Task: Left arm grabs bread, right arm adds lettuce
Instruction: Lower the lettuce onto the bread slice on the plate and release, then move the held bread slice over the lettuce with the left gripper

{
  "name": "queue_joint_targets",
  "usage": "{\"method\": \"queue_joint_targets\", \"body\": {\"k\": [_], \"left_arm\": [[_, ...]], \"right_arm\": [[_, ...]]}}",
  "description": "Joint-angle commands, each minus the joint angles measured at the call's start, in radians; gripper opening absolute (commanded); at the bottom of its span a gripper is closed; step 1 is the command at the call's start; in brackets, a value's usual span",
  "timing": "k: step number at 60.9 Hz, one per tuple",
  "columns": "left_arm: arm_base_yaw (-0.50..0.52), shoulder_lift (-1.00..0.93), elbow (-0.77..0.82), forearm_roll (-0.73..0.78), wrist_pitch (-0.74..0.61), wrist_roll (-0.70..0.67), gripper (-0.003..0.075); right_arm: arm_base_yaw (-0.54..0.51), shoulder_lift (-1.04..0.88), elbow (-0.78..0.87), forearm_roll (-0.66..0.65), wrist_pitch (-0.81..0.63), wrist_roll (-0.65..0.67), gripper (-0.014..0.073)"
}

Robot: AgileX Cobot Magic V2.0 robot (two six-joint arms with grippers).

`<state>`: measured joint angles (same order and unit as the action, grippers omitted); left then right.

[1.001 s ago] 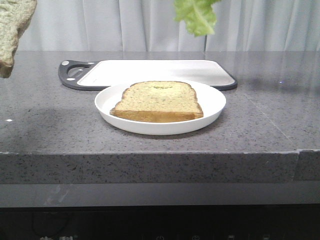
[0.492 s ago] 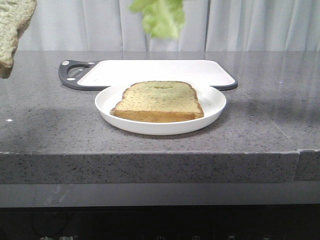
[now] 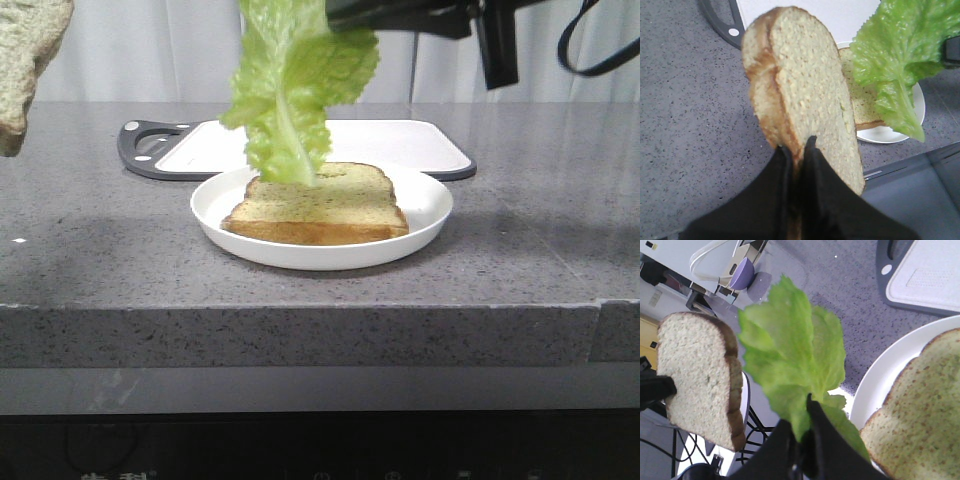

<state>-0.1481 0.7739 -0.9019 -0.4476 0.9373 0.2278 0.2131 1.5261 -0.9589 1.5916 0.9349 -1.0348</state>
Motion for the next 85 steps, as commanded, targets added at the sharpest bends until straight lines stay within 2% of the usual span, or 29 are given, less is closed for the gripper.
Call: {"method": "queue_joint_targets", "body": {"k": [1, 15, 19, 25, 37, 43, 53, 63, 76, 85], "left_arm": [[0.002, -0.003, -0.026, -0.029, -0.064, -0.001, -0.002], [0.002, -0.003, -0.026, -0.029, -0.064, -0.001, -0.002], [0.002, -0.003, -0.026, -0.029, -0.064, -0.001, -0.002], [0.002, -0.003, -0.026, -0.029, -0.064, -0.001, -0.002], [0.002, -0.003, -0.026, -0.029, -0.064, -0.001, -0.002], [0.002, -0.003, -0.026, -0.029, -0.064, -0.001, -0.002], [0.001, -0.003, -0.026, -0.041, -0.061, -0.001, -0.002], [0.001, 0.017, -0.026, -0.143, -0.061, 0.004, -0.002], [0.001, 0.128, -0.026, -0.483, -0.048, 0.224, -0.002], [0.001, 0.242, -0.026, -0.735, -0.015, 0.413, -0.002]], "right_arm": [[0.0, 0.008, -0.022, 0.098, 0.044, -0.015, -0.0118], [0.0, 0.065, -0.023, 0.103, -0.027, -0.015, -0.0109], [0.0, 0.066, -0.023, 0.085, -0.062, -0.015, -0.0065], [0.0, 0.066, -0.023, 0.047, -0.122, -0.015, 0.0063], [0.0, 0.066, -0.023, -0.011, -0.189, -0.015, 0.0386], [-0.001, 0.061, -0.025, -0.046, -0.208, -0.015, 0.0477], [-0.021, 0.013, -0.033, -0.196, -0.254, 0.02, 0.0491], [-0.062, -0.1, -0.033, -0.383, -0.261, 0.133, 0.0491], [-0.07, -0.311, -0.033, -0.756, -0.186, 0.409, 0.0491], [-0.07, -0.453, -0.033, -0.914, -0.099, 0.524, 0.0491]]}}
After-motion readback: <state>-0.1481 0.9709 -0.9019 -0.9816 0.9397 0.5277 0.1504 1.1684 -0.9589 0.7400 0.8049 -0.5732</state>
